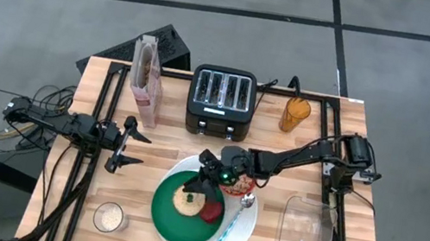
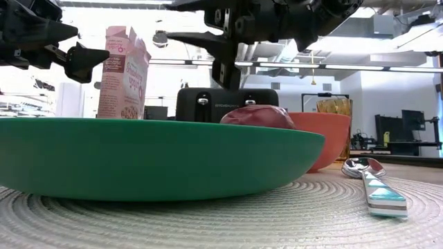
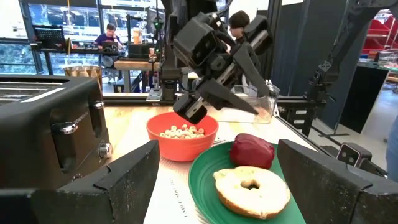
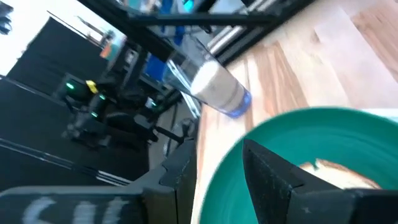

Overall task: Arrange a breakfast setting
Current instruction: Return to Home Position

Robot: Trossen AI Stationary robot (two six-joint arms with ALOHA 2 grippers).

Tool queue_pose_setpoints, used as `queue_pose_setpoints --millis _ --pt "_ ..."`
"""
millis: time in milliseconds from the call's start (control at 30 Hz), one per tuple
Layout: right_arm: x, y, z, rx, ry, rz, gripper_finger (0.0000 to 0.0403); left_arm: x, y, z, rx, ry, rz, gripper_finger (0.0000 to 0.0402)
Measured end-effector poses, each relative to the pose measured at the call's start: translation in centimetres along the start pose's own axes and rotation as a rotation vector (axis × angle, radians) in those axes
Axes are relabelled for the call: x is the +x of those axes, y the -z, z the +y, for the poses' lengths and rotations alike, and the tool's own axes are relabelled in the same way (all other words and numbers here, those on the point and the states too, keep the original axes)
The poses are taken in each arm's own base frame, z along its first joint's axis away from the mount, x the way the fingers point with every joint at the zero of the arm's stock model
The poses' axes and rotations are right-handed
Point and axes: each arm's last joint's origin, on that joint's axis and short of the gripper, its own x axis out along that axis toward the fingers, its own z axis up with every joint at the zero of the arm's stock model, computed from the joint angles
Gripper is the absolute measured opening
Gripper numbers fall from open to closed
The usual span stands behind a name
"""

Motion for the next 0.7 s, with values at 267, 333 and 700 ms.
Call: queue_pose_setpoints --millis 267,333,700 --pt "-1.9 -2.0 0.9 0.004 -0.05 0.01 0.0152 0.0 0.0 0.0 0.0 0.0 0.0 0.0311" --pt "-3.0 -2.8 1.4 -0.026 -0.043 -0.003 0.0152 0.0 0.0 0.0 0.0 0.0 0.0 0.0311" --pt "-11.5 -6.1 5.6 -0.401 0.012 -0.068 0.0152 0.0 0.0 0.0 0.0 0.0 0.0 0.0311"
